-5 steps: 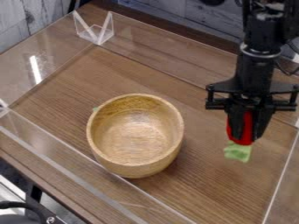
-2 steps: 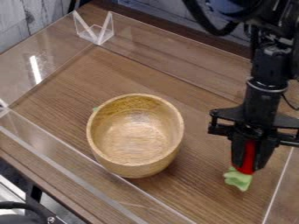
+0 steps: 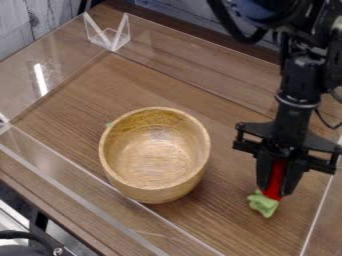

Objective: Move the red object to the right side of the table

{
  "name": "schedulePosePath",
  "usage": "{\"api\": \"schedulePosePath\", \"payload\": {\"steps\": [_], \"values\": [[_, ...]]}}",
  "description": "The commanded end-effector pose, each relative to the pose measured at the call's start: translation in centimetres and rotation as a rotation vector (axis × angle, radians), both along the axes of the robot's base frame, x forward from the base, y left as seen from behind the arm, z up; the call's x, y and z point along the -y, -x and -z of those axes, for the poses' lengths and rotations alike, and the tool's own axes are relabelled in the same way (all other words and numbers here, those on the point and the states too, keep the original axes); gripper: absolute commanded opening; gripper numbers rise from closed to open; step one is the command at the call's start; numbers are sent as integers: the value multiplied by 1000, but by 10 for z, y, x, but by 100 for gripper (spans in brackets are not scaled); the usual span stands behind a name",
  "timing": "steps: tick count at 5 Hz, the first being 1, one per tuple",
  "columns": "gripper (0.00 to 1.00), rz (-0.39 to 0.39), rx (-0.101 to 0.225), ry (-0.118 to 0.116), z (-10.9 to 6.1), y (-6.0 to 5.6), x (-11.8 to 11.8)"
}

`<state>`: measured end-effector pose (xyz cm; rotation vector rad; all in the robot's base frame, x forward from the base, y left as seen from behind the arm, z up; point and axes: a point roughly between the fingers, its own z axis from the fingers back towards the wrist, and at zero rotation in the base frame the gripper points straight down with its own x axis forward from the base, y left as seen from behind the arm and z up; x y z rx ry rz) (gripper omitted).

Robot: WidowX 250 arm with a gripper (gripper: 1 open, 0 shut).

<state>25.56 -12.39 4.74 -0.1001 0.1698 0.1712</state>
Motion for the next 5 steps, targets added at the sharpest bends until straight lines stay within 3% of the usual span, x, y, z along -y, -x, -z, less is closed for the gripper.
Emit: {"api": "schedulePosePath", "payload": {"steps": [1,3,5], "values": [[0,71,47,19,0,-2,8],[0,165,69,26,25,-13,12],[0,217,84,28,33,-25,15]]}}
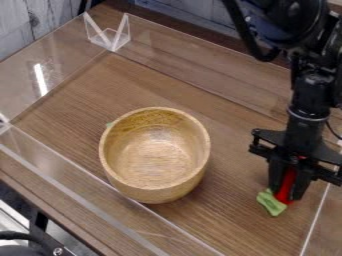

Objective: Move the red object to the right side of the table

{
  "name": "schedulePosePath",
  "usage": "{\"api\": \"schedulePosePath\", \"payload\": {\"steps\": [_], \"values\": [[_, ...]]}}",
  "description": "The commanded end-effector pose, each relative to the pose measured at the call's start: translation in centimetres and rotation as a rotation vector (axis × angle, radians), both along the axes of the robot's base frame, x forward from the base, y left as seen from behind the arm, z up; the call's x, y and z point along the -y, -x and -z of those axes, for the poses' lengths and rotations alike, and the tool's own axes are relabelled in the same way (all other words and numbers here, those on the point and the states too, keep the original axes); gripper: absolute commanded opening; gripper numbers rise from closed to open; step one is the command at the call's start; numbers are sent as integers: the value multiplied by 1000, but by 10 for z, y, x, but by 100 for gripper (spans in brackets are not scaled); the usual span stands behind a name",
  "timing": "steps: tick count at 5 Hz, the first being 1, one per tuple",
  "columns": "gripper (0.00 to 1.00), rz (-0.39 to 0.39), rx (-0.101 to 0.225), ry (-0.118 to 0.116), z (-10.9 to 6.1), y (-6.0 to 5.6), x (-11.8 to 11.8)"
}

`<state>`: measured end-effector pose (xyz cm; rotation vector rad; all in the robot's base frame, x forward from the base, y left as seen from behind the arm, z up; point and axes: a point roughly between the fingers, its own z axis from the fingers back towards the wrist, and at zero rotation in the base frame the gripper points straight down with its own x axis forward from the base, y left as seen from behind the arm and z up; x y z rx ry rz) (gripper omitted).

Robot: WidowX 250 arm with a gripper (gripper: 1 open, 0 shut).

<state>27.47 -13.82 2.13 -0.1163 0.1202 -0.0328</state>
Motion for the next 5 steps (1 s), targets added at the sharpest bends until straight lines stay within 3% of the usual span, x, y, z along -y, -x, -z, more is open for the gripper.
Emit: {"api": "schedulePosePath", "payload": {"steps": [1,3,5], "values": [[100,35,23,4,9,-7,8],[100,52,26,4,7,-7,19],[100,105,33,-2,4,-4,9]]}}
